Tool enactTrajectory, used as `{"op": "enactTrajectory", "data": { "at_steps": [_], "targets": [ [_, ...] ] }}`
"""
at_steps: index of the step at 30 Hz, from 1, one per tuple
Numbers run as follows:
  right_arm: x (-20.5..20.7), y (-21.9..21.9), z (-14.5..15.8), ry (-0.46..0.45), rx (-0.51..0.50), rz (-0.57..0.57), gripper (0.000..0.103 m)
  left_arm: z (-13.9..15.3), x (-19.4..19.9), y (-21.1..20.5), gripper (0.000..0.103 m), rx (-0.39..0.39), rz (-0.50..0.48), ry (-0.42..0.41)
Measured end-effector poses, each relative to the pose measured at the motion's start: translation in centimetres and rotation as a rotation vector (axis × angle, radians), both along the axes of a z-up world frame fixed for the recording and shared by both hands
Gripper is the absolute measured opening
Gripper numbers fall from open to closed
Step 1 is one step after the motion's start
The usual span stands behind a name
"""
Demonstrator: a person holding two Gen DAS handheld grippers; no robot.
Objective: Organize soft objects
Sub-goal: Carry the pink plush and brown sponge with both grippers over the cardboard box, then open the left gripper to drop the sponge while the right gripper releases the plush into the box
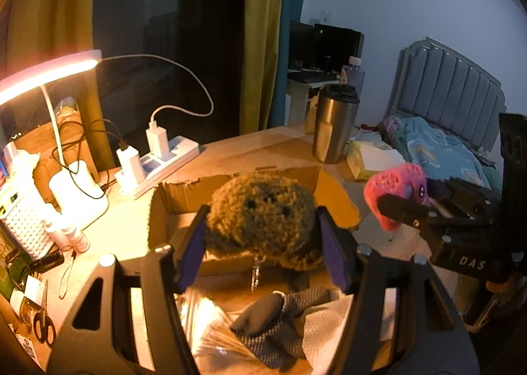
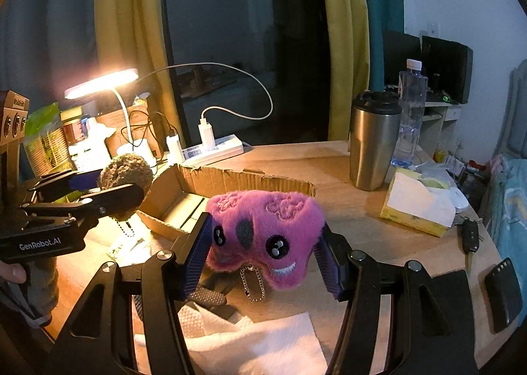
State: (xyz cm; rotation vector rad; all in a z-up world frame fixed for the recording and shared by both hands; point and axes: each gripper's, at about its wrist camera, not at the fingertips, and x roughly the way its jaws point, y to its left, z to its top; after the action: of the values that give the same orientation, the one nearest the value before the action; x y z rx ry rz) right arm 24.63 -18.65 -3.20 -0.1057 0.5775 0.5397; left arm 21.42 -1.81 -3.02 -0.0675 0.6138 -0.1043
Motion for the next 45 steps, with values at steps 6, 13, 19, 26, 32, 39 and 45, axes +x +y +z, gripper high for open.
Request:
{"op": "enactTrajectory", "data": {
  "at_steps": [6,13,19,26,32,39,45],
  "targets": [
    [1.6,0.4,-0.7,0.017,0.007,0.007,0.062,-1.1,1.6,-0.4,0.064,-0.007,-0.010,0.018],
    [3.2,1.2,-1.7,0.041,0.007,0.027,0.062,-2.8,3.7,-0.3,0.064,-0.011,-0.002,0.053],
    [4.5,1.9,-2.9,0.072,0.004,0.039,0.062,-4.2,5.1,-0.2,0.064,-0.010,0.003,0.084],
    [6.0,2.1,-4.4,0.104,-0.004,0.042,0.062,-6.1,6.9,-0.1,0.064,-0.010,0.006,0.130],
    [6.9,2.3,-5.5,0.128,-0.008,0.046,0.062,-7.4,7.9,0.1,0.065,-0.022,0.010,0.170],
    [7.9,2.3,-6.2,0.152,0.001,0.037,0.064,-8.4,8.6,0.5,0.066,-0.057,0.014,0.216],
    [8.1,2.0,-6.2,0.159,0.012,0.035,0.065,-8.3,8.4,0.4,0.075,-0.046,0.018,0.216]
  ]
}}
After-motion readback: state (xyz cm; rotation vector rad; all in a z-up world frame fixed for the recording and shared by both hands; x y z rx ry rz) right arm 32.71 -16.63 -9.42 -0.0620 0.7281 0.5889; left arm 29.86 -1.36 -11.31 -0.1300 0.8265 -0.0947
